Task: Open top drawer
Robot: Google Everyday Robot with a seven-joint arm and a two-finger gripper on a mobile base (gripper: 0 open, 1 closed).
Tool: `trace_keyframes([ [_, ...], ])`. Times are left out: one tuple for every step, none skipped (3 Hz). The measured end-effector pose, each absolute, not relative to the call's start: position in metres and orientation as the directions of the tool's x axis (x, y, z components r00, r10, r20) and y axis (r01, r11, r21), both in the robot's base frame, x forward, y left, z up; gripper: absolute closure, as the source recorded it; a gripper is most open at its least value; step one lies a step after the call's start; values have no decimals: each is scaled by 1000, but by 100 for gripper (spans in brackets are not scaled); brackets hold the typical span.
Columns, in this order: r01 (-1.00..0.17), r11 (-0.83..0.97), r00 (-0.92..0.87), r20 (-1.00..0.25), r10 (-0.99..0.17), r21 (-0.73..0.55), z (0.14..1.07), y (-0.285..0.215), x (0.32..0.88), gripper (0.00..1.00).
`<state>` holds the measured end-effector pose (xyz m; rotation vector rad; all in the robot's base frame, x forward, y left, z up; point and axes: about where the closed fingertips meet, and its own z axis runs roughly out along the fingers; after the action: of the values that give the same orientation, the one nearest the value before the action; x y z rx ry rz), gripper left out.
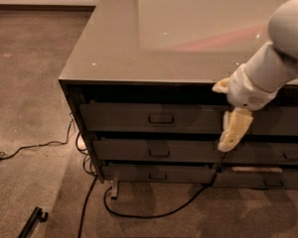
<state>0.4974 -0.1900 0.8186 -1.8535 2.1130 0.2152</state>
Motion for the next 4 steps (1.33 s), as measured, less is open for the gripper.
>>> trace_keyframes([
  [-993,115,-106,-400,-910,2,775,-167,506,0],
  [-997,56,-74,-411,-908,55,749,-143,516,0],
  [-997,51,-72,-412,-908,61,745,-140,517,0],
  [-995,81,-98,-439,-893,58,737,-140,520,0],
])
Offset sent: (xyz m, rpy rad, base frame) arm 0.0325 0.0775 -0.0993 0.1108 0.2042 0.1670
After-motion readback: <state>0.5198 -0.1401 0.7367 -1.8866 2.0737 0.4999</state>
